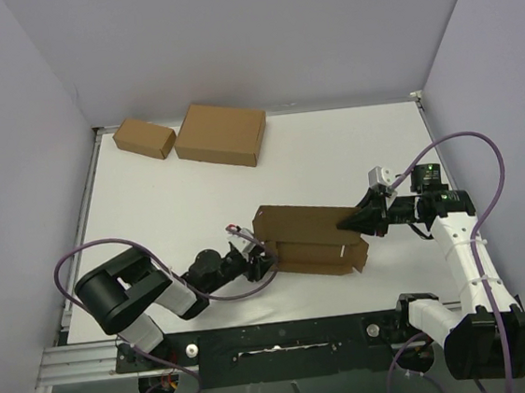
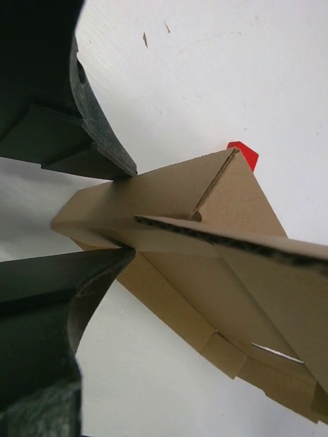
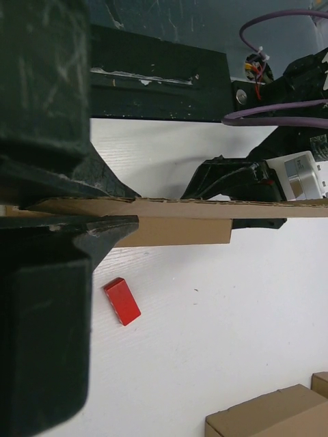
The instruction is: Fold the paper box
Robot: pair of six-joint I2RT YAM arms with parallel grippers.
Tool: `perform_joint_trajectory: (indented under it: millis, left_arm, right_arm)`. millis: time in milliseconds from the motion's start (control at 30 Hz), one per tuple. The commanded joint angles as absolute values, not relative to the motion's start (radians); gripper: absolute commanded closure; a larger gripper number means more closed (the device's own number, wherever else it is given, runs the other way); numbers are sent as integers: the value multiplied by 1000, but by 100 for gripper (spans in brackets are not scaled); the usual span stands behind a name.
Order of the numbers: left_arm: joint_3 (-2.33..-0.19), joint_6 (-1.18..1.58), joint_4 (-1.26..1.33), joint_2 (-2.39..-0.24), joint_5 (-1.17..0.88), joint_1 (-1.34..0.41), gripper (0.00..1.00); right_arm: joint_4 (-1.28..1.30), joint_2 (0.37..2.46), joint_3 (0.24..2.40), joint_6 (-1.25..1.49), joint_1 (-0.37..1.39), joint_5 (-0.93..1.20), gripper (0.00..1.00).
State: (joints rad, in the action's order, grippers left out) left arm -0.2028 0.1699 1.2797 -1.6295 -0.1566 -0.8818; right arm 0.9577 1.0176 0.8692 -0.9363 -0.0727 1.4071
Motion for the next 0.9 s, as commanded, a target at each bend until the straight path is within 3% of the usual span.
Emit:
perform_joint_trajectory:
  millis: [0, 367, 567, 867]
  left_arm:
    - [-253, 152, 1279, -1643, 23, -924, 58]
    - [-288, 160, 1255, -1656, 123, -968, 79]
    - [-324, 178, 1145, -1618, 165, -984, 99]
    - [-443, 215, 722, -1478, 249, -997, 100]
  right_arm:
    - [953, 996, 858, -928, -74, 1426, 100]
    - [897, 991, 856, -841, -74, 1417, 100]
    - [766, 992, 875, -624, -61, 1348, 100]
    - [586, 1027, 942, -261, -35, 1156, 100]
